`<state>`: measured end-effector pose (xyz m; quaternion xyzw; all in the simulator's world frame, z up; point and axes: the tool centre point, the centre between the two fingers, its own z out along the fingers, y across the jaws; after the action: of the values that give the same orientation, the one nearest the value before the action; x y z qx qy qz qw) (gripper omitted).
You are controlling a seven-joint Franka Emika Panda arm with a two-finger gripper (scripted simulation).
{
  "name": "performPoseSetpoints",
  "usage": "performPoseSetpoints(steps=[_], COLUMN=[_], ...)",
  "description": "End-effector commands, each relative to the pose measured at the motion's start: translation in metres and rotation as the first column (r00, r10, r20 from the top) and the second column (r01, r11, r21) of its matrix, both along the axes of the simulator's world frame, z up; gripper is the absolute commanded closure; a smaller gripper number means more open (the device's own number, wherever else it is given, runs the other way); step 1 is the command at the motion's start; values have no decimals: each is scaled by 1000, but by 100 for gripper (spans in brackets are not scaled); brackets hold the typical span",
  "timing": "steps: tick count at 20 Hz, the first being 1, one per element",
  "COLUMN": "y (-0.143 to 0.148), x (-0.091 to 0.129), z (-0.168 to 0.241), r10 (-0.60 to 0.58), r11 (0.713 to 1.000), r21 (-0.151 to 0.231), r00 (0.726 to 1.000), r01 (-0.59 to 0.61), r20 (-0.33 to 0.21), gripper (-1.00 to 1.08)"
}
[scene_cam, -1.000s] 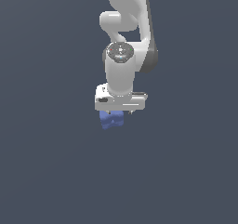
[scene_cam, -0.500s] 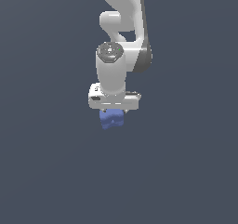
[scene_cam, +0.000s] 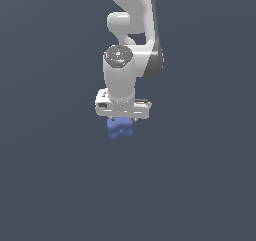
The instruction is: Pick up the object and move it to a goal position.
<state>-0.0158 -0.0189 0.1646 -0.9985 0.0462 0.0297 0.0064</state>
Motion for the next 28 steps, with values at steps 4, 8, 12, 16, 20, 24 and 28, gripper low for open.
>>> performPoseSetpoints(steps=[4,8,12,16,20,24,28], y=[-1,-2,-3,-5,-6,-8,-10], x=[-1,-3,-5,-7,-9,-11,-13], z=[-2,-3,-5,-7,-9,-10,-12], r10=[-80,-164,-267,-371,-470,-564,-651], r11=[997,986,964,929,882,825,758], r21=[-5,-10,-16,-20,-24,-26,-27], r00=[997,986,964,929,882,825,758], r01=[80,164,267,371,470,565,652], r20=[2,5,10,15,21,27,33], gripper=[-92,-92,-92,-92,-92,-92,-92])
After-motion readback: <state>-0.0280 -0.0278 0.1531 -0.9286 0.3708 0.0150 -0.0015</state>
